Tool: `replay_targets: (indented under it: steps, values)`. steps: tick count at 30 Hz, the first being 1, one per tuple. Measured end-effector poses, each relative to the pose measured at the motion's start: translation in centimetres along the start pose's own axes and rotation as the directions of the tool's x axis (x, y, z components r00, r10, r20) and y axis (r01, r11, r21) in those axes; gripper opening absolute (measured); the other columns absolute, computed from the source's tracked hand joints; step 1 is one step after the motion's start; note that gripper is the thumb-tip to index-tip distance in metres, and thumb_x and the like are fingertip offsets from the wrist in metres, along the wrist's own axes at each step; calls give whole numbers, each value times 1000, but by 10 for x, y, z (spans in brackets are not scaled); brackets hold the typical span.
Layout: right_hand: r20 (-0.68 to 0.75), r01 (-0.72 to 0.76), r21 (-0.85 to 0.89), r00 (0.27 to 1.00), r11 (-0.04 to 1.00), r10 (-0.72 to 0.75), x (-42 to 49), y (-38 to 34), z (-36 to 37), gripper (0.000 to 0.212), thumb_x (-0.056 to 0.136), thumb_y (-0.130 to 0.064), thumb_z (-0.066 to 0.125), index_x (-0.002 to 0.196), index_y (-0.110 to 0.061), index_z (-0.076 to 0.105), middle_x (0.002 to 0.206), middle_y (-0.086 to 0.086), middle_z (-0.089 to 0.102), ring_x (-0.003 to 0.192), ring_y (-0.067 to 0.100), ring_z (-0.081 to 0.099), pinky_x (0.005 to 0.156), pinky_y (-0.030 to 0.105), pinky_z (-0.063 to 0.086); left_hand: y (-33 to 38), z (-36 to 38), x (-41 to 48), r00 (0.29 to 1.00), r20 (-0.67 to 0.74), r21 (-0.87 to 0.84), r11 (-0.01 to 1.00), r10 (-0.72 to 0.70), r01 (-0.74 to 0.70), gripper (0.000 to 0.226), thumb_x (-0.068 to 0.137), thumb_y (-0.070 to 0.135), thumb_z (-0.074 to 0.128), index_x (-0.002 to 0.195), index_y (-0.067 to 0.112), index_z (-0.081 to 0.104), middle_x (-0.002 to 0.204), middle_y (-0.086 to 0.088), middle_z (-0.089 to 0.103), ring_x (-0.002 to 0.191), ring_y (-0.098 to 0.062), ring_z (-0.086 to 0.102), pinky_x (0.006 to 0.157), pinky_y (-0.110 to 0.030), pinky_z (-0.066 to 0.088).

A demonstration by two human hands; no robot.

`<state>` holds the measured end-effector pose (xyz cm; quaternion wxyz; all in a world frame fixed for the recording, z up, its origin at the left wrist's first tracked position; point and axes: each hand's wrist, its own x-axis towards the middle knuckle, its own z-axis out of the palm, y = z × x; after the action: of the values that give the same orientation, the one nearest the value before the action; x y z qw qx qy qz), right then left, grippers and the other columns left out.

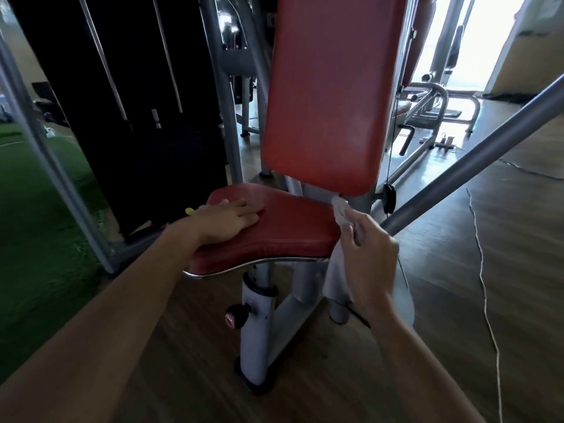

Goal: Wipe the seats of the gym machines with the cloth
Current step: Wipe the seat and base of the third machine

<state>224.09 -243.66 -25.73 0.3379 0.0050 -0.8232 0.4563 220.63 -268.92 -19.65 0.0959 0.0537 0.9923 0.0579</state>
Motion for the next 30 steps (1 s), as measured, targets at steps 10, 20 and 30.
replay_targets:
  steps: [10, 20, 30]
  values:
    - [504, 285, -585, 861, 760, 65, 63, -42, 66, 42, 92, -70, 29, 111, -55, 64, 112, -6, 71, 111, 25, 63, 97, 43, 40, -55, -17, 28, 954, 50, -290, 918, 296, -269, 50, 107, 39, 37, 155, 31, 30, 164, 7, 23, 149, -15, 23, 109, -17, 17]
    - [521, 236, -539, 848, 809, 100, 37, -64, 68, 59, 89, -68, 21, 137, -51, 51, 134, -10, 63, 122, 18, 60, 103, 39, 46, -79, -3, 66, 871, 34, -383, 812, 490, -441, 67, 98, 58, 42, 156, 29, 28, 166, 4, 16, 154, -18, 13, 126, -43, 7]
    - [443, 118, -522, 884, 845, 150, 39, -61, 71, 40, 94, -71, 42, 124, -53, 61, 131, -19, 63, 123, 7, 57, 106, 30, 42, -79, -7, 113, 840, 53, -285, 815, 540, -505, 57, 101, 57, 40, 154, 39, 29, 166, 8, 13, 155, -16, 6, 126, -44, 3]
